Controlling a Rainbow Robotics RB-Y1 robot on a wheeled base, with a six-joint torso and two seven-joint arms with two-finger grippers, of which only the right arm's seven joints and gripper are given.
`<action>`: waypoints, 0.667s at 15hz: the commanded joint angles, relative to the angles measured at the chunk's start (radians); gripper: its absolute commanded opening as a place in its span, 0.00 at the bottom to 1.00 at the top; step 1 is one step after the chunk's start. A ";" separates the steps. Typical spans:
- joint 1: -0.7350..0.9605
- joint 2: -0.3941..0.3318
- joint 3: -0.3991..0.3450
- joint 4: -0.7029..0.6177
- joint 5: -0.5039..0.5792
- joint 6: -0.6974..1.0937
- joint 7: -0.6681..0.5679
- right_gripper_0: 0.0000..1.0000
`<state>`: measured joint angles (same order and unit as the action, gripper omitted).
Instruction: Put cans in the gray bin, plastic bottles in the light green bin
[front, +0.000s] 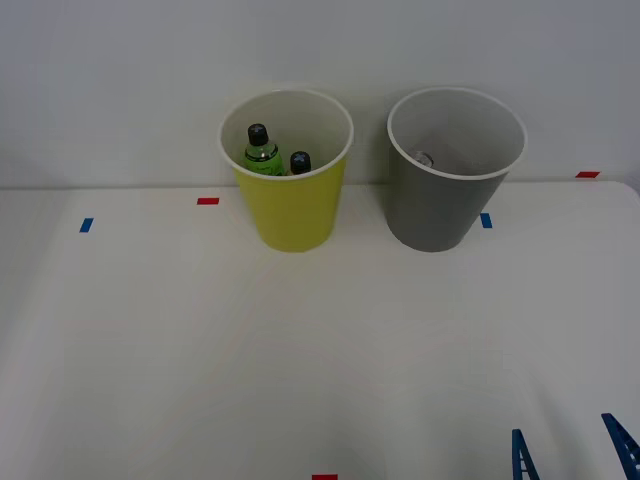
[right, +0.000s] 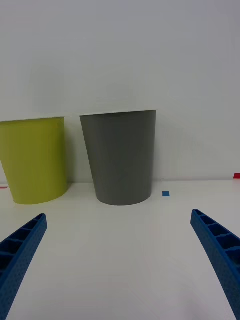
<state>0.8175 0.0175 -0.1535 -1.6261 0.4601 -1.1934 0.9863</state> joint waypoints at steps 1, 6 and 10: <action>0.000 0.000 0.000 0.000 0.000 0.000 0.000 1.00; 0.000 0.000 0.000 0.000 0.000 0.000 0.000 1.00; 0.000 0.000 0.000 0.000 0.000 0.000 0.000 1.00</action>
<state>0.8176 0.0175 -0.1534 -1.6261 0.4602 -1.1934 0.9863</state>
